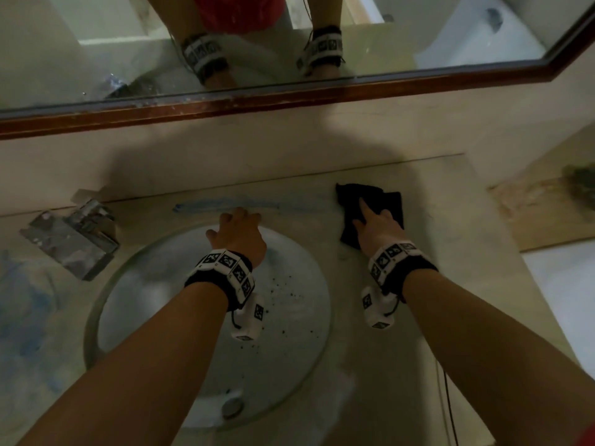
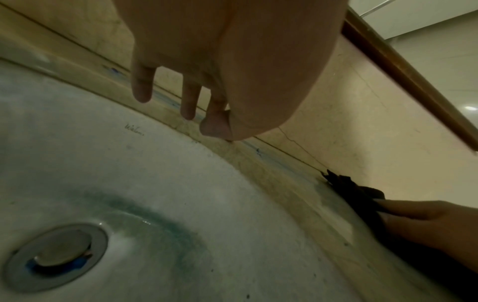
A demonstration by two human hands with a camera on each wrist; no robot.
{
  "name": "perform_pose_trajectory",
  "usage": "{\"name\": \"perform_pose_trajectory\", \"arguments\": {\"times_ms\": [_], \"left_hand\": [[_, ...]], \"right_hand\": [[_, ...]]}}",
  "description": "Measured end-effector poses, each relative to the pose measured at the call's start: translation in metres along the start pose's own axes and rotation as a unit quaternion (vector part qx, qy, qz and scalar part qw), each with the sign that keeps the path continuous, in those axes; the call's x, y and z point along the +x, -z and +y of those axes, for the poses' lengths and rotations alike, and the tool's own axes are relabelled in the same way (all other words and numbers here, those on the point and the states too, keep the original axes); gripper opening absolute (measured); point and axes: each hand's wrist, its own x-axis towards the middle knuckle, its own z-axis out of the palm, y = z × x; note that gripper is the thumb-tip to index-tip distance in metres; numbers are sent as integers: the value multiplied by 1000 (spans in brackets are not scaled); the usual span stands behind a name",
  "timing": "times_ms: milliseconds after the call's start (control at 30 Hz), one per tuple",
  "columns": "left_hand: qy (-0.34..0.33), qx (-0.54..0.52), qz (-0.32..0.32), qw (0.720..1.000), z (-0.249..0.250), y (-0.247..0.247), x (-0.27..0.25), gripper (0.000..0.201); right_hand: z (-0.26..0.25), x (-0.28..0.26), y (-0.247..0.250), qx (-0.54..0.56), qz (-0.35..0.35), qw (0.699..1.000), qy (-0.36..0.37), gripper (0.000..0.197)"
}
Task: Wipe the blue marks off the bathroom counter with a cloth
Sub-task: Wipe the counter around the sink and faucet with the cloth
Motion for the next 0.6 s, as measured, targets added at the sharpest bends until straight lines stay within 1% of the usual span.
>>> {"name": "perform_pose_trajectory", "arguments": {"times_ms": [200, 267, 367, 400, 500, 600], "left_hand": [[-33, -9, 12, 999, -15, -5, 0, 64], [-34, -33, 36, 998, -25, -5, -3, 62], [4, -44, 94, 995, -47, -2, -8, 62], [22, -37, 98, 994, -57, -1, -9, 63], [80, -38, 75, 993, -90, 1, -16, 69], [115, -37, 85, 989, -122, -2, -23, 65]], "right_hand": [[-9, -5, 1, -11, -4, 1000, -14, 57], [-13, -5, 3, -12, -4, 1000, -20, 57], [-29, -6, 2, -15, -2, 1000, -17, 57], [-38, -7, 0, -21, 0, 1000, -8, 57], [-72, -9, -7, -40, 2, 998, 40, 56], [-105, -11, -14, -62, -1, 994, 85, 57]]}}
